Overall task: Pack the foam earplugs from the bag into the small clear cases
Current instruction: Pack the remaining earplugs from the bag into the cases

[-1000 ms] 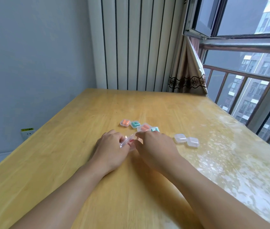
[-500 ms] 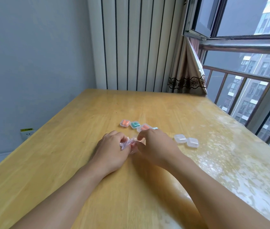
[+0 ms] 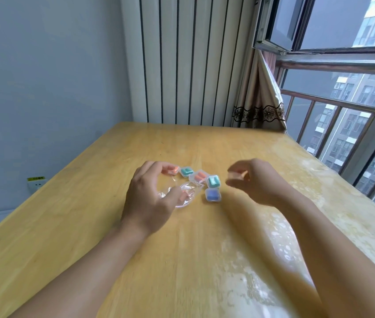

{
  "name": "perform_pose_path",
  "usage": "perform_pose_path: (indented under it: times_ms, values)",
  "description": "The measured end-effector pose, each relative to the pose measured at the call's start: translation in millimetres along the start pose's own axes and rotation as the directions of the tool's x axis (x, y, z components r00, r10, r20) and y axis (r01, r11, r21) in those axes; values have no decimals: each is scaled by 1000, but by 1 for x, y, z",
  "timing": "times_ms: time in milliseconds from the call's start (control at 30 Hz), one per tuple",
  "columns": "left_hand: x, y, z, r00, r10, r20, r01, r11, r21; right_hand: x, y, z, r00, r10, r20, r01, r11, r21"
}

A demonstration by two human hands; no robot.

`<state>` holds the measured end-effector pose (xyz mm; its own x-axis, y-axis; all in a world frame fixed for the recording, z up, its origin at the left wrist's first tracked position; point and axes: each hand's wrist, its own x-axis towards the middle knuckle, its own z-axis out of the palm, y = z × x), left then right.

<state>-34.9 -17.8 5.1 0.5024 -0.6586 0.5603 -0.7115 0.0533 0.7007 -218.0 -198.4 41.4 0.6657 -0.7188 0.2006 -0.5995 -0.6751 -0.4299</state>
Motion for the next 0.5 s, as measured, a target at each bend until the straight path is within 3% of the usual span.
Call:
perform_pose_path:
  times_ms: [33,100,133,167,267,500]
  values:
    - [-1,2,-1,999,31,-30,-32,999,-28,-2,-9,0,999,12,-30,-4,963,271]
    - [-2,5,-1,997,82,-11,-83,994,-71,-9,-34,4,993,-24,112,-69,651,756]
    - [-4,7,1,995,98,18,-96,991,-98,-11,-44,8,978,-76,194,-130,509,851]
    - [-5,8,3,994,103,41,-97,987,-131,-14,-51,13,961,-118,251,-173,451,875]
    - [-7,7,6,998,34,44,-26,984,-175,-21,-63,23,944,-137,299,-210,451,868]
    - [-8,9,4,992,-86,90,106,963,-248,-22,-66,26,968,-99,231,-146,527,837]
